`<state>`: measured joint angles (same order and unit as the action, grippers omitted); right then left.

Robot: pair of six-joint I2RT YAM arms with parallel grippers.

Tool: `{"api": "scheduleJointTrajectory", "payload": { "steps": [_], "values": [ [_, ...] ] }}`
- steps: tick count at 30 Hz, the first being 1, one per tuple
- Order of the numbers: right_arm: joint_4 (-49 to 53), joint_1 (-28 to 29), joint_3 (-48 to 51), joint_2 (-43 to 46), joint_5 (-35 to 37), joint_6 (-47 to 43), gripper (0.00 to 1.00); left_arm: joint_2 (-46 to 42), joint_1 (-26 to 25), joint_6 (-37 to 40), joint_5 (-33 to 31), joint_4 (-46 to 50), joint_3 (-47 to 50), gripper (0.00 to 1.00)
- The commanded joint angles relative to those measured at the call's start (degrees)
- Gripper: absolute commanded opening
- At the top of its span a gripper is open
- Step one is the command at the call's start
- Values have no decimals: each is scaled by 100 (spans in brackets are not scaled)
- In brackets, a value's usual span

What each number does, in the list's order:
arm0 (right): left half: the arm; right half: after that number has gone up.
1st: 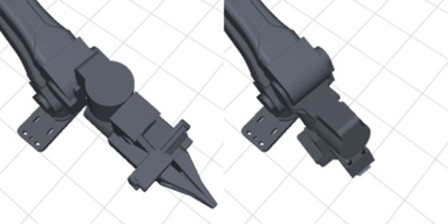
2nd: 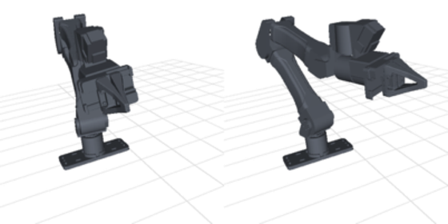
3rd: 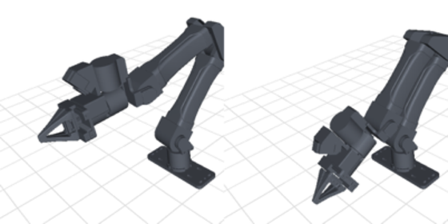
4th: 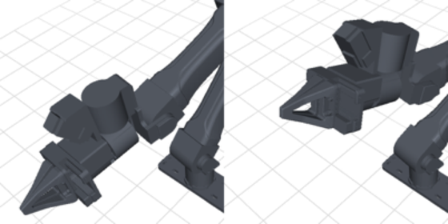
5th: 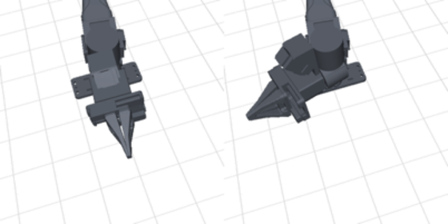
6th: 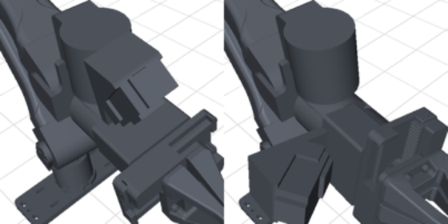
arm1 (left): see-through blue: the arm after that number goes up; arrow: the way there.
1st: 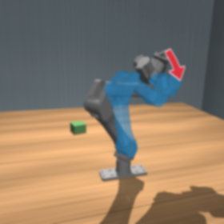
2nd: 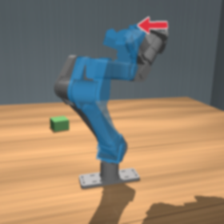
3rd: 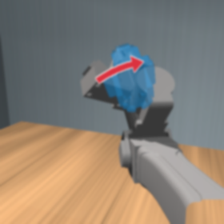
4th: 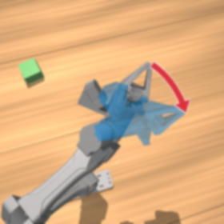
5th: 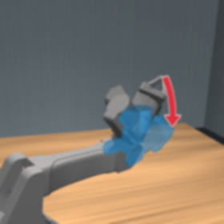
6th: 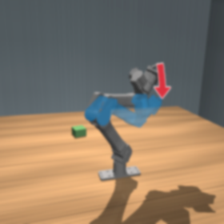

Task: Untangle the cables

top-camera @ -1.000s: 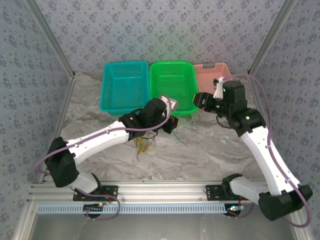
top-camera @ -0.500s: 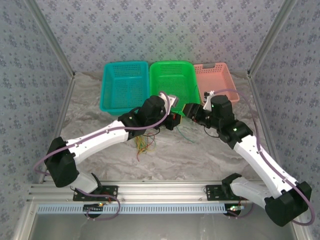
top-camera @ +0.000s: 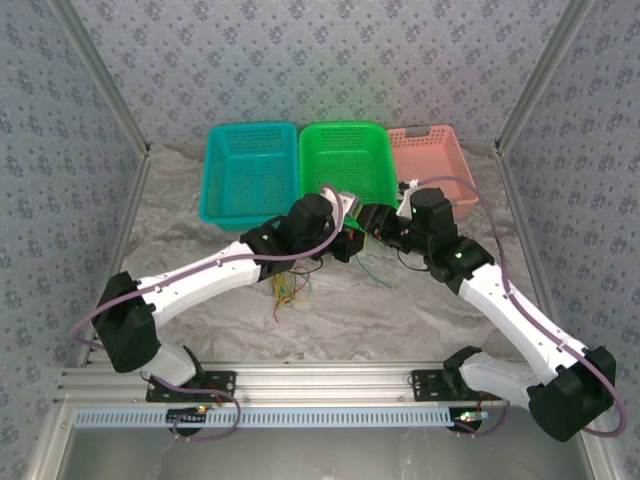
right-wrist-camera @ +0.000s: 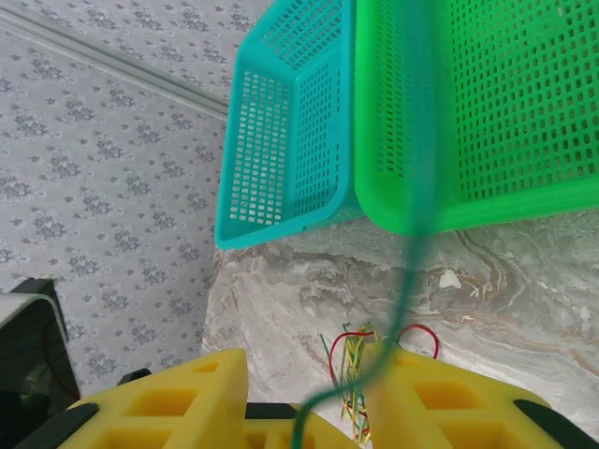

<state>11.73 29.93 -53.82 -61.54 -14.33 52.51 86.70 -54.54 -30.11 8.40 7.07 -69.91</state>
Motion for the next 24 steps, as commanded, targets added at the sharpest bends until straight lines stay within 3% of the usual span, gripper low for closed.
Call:
{"api": "scheduleJointTrajectory", "payload": {
  "steps": [1,2,5,12,13,15,16,18,24],
  "values": [
    [28,48,-233,151,88,86,40,28,-33,-26,83,-189,70,0],
    [48,58,-230,143,95,105,39,17,-37,-30,82,-197,65,0],
    [130,63,-188,60,132,177,20,18,-31,-39,88,-215,53,0],
    [230,47,-202,89,323,156,0,5,-48,-72,120,-227,74,0],
    [355,6,-275,91,384,51,0,-24,-48,-102,78,-180,74,7],
    [659,-173,-502,73,448,-265,0,-148,-48,-181,-150,-48,124,50],
    [785,-299,-637,29,452,-423,0,-227,-48,-225,-296,22,167,60],
    [1099,-740,-921,-132,360,-767,0,-428,-32,-330,-586,269,266,68],
    [1633,-2030,-2022,-1169,301,-1597,0,-1202,-10,-662,-1090,638,941,70]
  ]
}}
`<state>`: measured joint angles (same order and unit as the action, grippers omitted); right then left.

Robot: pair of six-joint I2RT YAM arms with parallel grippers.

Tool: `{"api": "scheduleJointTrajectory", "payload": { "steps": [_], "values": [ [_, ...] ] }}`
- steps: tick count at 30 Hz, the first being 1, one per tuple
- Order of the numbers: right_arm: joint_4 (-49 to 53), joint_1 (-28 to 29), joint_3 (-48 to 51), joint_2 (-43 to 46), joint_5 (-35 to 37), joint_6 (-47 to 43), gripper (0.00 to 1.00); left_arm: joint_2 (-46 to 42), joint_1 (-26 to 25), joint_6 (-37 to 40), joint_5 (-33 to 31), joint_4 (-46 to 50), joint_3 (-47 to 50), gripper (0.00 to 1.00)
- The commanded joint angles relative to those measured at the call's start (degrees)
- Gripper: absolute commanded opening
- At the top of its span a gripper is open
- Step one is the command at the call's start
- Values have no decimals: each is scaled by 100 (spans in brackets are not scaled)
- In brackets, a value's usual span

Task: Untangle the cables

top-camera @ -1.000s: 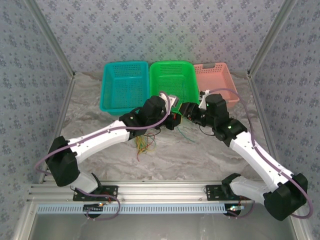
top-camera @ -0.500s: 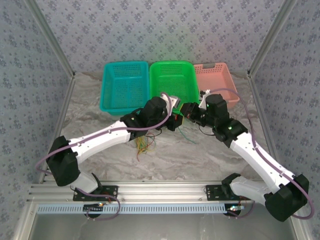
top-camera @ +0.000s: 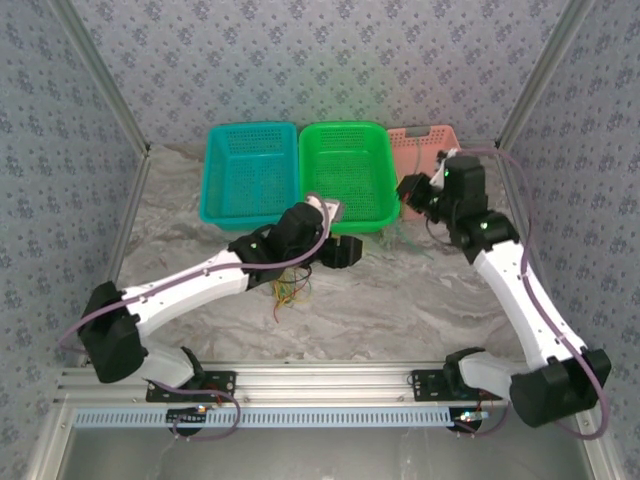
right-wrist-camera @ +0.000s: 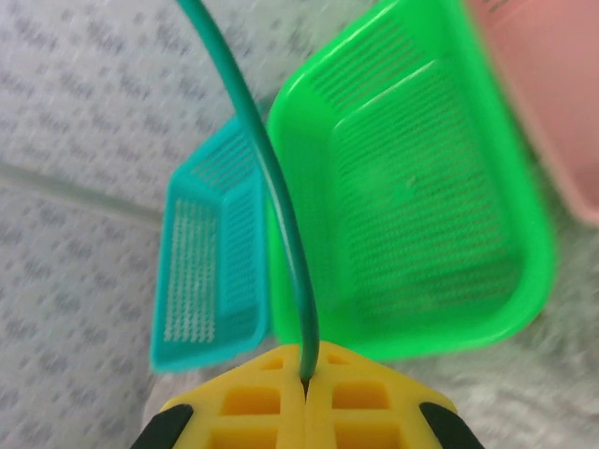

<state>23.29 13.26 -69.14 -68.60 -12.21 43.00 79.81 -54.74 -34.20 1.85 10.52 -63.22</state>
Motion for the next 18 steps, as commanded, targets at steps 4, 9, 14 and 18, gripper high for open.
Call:
{"api": "scheduleJointTrajectory", "payload": {
  "steps": [4,9,14,18],
  "values": [
    [449,-890,-1176,-1435,157,-1097,0,-1382,-37,-319,-939,468,774,70],
    [548,-1199,-2198,-2755,225,-1303,0,-2311,-45,53,-1001,484,781,74],
    [716,-1329,-3083,-3826,248,-1441,0,-1426,16,776,-656,1334,-1086,76],
    [890,-1428,-3826,-4640,221,-1492,0,-188,20,1127,-552,2041,-2665,76]
  ]
}}
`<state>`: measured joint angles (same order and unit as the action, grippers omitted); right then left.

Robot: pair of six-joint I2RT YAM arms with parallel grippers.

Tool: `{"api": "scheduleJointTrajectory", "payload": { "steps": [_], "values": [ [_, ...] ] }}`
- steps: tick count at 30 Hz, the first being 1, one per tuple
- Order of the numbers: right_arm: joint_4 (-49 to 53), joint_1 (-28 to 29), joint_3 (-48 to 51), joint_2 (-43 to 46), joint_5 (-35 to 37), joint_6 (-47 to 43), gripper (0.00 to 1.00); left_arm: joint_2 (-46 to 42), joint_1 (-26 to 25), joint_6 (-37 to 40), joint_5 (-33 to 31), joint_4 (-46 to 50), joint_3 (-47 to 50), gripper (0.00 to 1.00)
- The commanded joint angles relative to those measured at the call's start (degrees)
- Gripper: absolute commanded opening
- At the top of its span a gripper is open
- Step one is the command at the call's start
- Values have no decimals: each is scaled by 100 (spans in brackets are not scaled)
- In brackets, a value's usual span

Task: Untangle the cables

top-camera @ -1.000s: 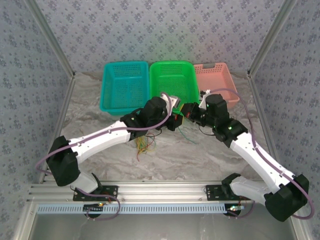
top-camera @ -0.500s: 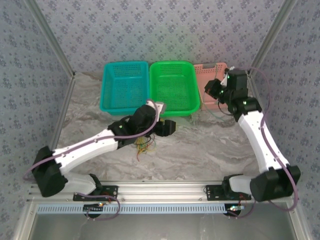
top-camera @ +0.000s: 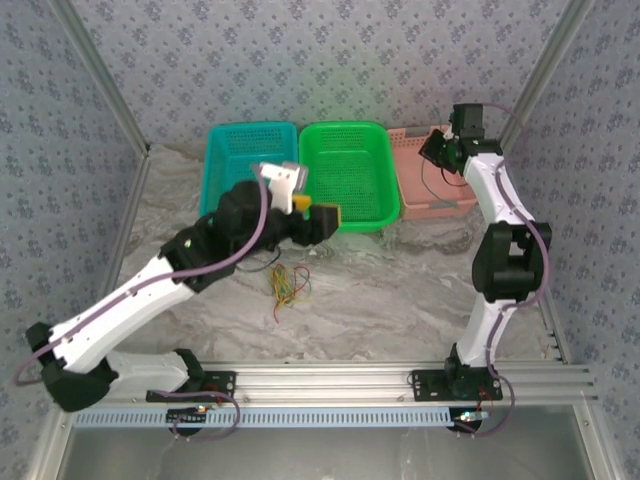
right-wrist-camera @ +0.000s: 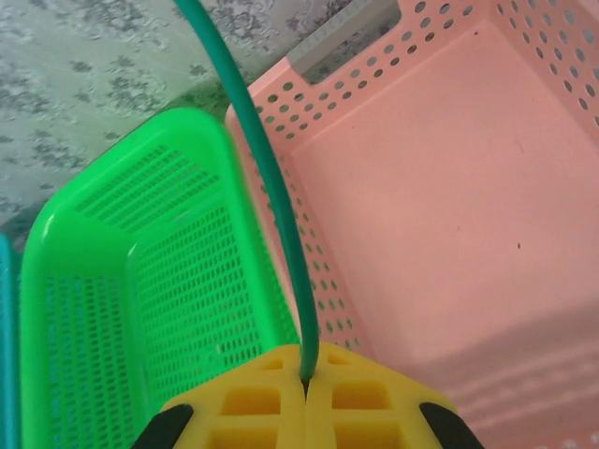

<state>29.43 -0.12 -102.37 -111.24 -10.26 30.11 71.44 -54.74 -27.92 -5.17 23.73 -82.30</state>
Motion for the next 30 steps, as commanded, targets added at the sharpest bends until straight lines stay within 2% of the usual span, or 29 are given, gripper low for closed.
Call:
{"api": "scheduleJointTrajectory", "payload": {
  "steps": [1,3,7,10,12,15,19,23,30],
  "values": [
    [320,-110,-642,-551,28,-209,0,912,16,563,164,854,-1025,76],
    [441,-177,-1077,-955,33,-242,0,1358,16,659,192,990,-1471,76],
    [891,-233,-2029,-1715,-62,-327,0,1716,24,691,219,902,-1668,76],
    [1377,-243,-2695,-2172,-66,-321,25,1744,33,648,220,844,-1544,76],
    [1315,-234,-2538,-2033,19,-339,40,1689,60,603,218,806,-1377,76],
    [1006,-219,-1925,-1489,146,-330,49,1540,133,486,200,772,-1090,77],
    [898,-191,-1333,-786,249,-373,51,1253,247,302,179,642,-604,77],
    [631,-198,-391,-215,433,-317,45,917,397,49,120,634,-38,77],
    [953,-187,-192,-743,507,-510,38,289,442,-176,118,492,889,76]
  ]
}}
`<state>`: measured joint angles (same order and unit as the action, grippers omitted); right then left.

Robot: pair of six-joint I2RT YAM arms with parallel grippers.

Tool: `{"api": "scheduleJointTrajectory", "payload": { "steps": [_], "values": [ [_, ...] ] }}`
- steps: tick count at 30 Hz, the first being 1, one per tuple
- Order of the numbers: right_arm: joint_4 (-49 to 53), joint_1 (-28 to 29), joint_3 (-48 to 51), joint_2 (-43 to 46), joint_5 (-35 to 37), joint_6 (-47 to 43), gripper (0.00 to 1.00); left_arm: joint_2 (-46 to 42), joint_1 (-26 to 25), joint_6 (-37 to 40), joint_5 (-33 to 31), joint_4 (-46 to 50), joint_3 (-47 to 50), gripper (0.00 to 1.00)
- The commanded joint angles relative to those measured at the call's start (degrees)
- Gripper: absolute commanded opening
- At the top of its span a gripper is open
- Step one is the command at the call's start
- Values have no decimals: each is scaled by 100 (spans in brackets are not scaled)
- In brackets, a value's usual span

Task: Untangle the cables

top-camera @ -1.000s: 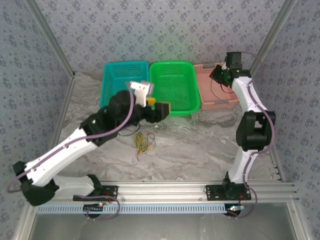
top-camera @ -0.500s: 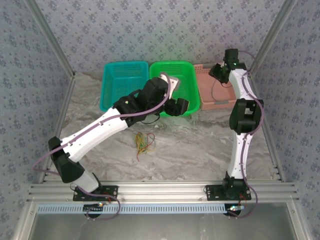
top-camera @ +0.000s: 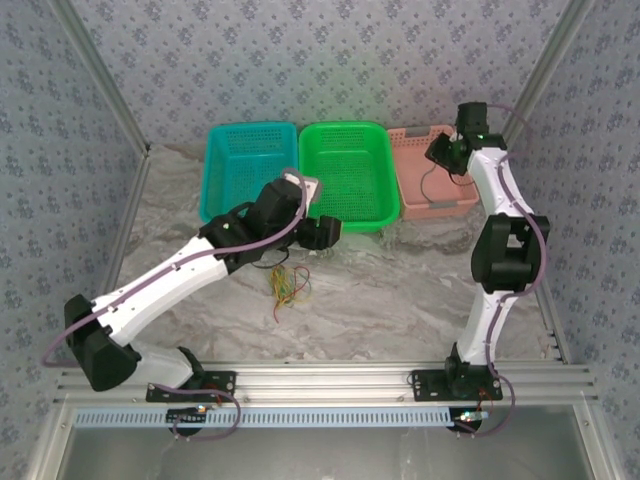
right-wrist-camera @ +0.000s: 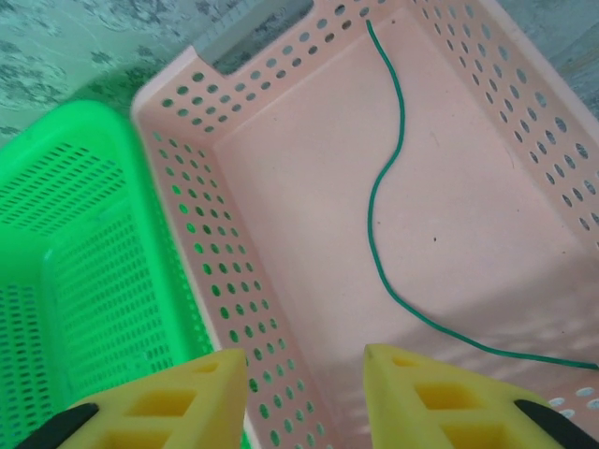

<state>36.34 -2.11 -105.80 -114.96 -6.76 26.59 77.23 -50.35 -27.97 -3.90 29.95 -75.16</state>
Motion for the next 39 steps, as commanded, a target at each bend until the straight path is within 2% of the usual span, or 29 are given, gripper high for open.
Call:
{"api": "scheduleJointTrajectory", "payload": {
  "steps": [1,7,17,21,25,29,33,36,39],
  "values": [
    [283,24,203,-403,196,-162,38,-350,3,-187,-41,-126,261,76],
    [457,29,581,-401,624,-169,37,-650,16,-242,-212,-11,627,76],
    [624,207,1281,-21,861,-122,35,-992,61,-322,-453,127,1026,76],
    [466,377,1817,451,916,-3,35,-1100,86,-391,-553,230,1176,76],
    [320,593,2205,1103,1357,70,34,-1092,253,-613,-594,475,1363,76],
    [225,852,2505,2094,1738,92,41,-987,652,-994,-627,852,1717,75],
    [139,1576,2954,3165,1704,180,49,-1023,1129,-1258,-285,518,2551,76],
    [-50,2604,3421,3537,1428,435,50,-933,1363,-1296,166,-43,3068,76],
    [-600,3778,4140,3502,1208,856,50,-616,1379,-1205,354,-442,3266,76]
  ]
}}
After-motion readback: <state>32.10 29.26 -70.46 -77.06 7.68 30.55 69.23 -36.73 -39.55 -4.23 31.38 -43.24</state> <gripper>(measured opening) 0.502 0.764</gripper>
